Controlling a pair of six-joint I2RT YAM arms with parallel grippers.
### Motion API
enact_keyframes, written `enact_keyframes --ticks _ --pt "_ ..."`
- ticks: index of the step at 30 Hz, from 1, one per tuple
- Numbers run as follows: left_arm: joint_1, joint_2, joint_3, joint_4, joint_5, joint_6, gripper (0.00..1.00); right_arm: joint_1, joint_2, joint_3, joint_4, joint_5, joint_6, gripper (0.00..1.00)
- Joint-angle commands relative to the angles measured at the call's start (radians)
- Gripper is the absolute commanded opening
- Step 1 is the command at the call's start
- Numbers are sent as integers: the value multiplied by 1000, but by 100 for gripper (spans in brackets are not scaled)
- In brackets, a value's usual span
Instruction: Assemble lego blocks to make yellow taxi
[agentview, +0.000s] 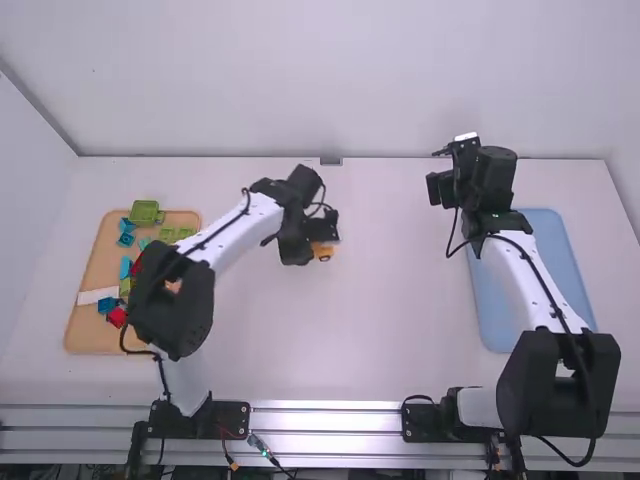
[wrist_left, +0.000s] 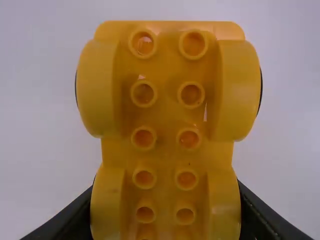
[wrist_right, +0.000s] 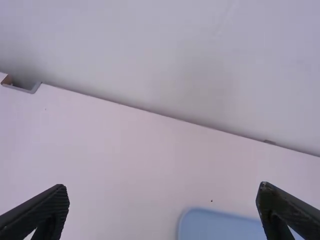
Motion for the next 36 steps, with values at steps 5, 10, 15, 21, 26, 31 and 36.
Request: enact_keyframes --ticks 5,10,15,21,26,31,36 --pt "-56 123 -53 64 24 104 1 -4 8 35 2 1 6 99" --pt "-66 126 -139 225 27 51 5 -4 8 35 3 1 6 99" --pt "-100 126 -200 309 -19 45 20 -4 8 35 7 4 44 99" --pt "-143 124 -180 304 -111 -34 53 -3 8 35 10 3 58 99" --pt "-136 112 -104 187 -74 -33 99 -4 8 35 10 4 58 99" --pt "-113 105 13 47 -30 -47 99 -3 8 35 10 3 58 99" --pt "-48 88 174 -54 -34 -141 99 -4 8 35 9 3 58 99"
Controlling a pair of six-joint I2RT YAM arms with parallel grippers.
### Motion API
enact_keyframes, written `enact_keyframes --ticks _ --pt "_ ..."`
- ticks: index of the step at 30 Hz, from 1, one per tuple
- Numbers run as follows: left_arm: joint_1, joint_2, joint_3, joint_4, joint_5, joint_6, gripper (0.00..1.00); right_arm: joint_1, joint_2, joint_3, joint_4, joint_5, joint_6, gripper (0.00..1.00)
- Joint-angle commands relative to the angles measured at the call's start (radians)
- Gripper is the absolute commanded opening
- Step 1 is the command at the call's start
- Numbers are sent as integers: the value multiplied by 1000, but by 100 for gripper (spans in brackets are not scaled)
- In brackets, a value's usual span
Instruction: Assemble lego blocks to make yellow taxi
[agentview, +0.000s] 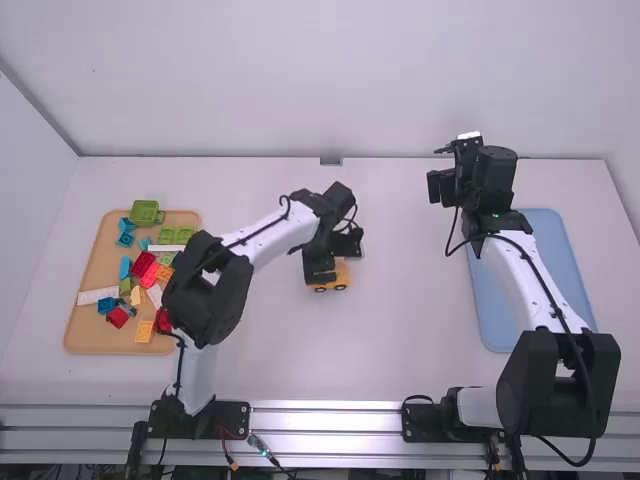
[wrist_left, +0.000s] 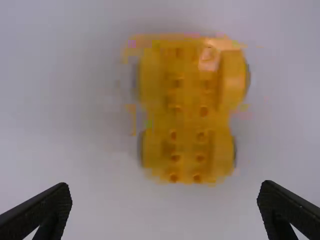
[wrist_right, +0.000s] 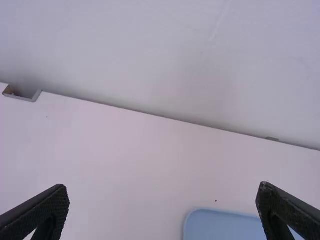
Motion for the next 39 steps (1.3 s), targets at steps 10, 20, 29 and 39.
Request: enact_keyframes --ticks 10,20,29,39 --pt "319 -28 310 -156 -71 -420 99 -1 8 35 18 -3 10 99" --pt "721 -28 316 34 -209 -564 99 -3 8 35 79 -23 8 99" --pt "961 -28 307 -203 -92 -761 99 -3 8 35 107 -31 5 99" --pt "1040 -69 139 -325 -77 -687 99 -1 8 35 182 -31 6 99"
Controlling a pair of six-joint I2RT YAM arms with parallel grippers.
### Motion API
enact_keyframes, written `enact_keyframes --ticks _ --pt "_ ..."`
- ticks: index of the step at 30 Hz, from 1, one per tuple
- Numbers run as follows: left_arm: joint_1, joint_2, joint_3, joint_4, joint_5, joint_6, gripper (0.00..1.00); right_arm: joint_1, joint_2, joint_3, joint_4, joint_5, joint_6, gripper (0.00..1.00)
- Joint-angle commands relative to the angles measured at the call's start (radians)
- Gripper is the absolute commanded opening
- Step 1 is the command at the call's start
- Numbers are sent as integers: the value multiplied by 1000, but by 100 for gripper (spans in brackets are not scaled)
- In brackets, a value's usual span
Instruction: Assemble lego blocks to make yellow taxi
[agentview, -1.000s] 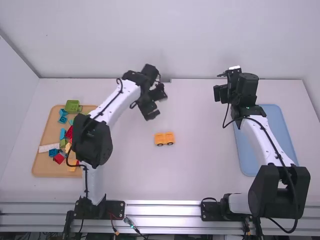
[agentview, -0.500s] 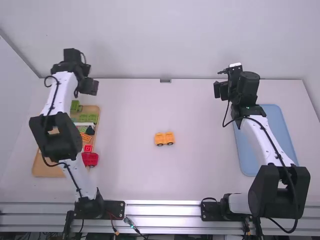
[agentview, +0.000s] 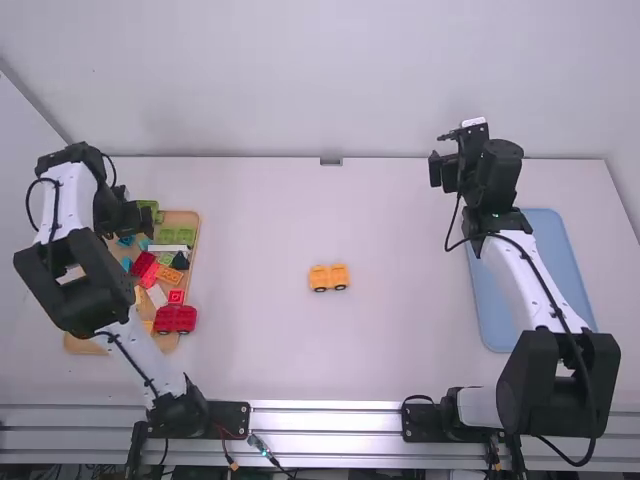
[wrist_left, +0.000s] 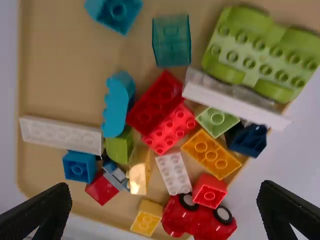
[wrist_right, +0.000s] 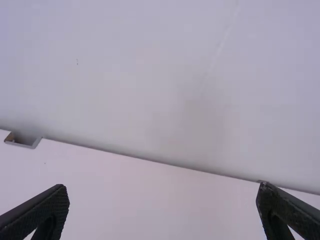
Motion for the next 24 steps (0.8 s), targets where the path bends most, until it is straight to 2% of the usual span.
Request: enact_keyframes --ticks 1,5,6,9,12,18,22,24 --pt "-4 -76 -89 16 -4 30 99 -2 8 34 0 -5 6 99" --pt "3 -164 -269 124 -3 18 100 -3 8 34 -7 -5 10 99" --pt "3 -169 -277 130 -4 18 100 -3 8 34 -7 -5 10 99" --pt "3 -290 -436 239 14 57 99 -3 8 34 0 -5 10 99" --pt "3 -364 -536 333 1 78 99 0 8 34 4 -5 10 99" --pt "24 -372 -632 370 -19 132 99 19 8 34 0 -4 10 99" --pt "86 -355 -712 404 -68 130 100 15 8 34 11 -5 10 99" --pt "116 -355 -737 420 -63 131 93 16 8 34 16 -5 10 99"
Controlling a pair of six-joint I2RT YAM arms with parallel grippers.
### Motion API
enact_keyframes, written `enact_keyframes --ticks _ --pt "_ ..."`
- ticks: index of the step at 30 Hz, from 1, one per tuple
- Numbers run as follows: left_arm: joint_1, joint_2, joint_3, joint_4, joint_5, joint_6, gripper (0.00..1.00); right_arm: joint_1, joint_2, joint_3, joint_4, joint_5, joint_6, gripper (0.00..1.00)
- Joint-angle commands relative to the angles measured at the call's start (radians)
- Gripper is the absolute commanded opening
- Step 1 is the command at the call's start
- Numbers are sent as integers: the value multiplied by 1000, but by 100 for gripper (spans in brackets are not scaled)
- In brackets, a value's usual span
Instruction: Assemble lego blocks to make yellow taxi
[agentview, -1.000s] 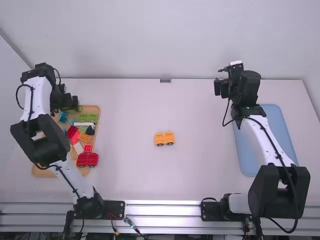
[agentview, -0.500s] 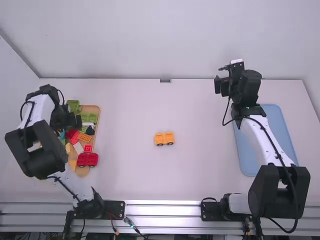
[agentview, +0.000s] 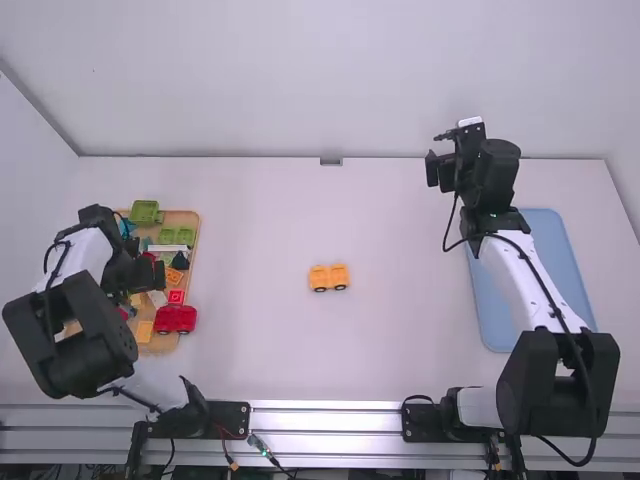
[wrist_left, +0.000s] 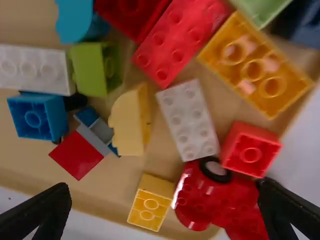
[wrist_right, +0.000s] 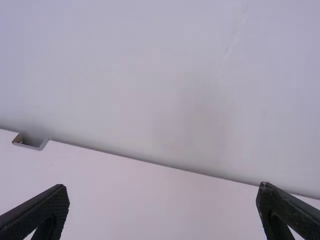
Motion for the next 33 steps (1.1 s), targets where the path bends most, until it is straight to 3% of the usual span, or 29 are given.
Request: enact_keyframes --ticks 1,5,10,22,27,33 --pt "56 8 -41 13 -24 8 92 2 8 34 12 0 10 99" --pt "130 8 -82 76 48 55 79 15 8 34 22 0 10 99" --pt "188 9 -95 127 212 128 75 38 8 34 19 0 9 99" --pt "183 51 -95 198 204 96 66 45 8 34 13 0 10 99" --pt "180 85 -94 213 203 83 54 43 8 34 10 0 10 99" --pt "180 97 -94 220 205 84 54 43 8 34 11 0 10 99"
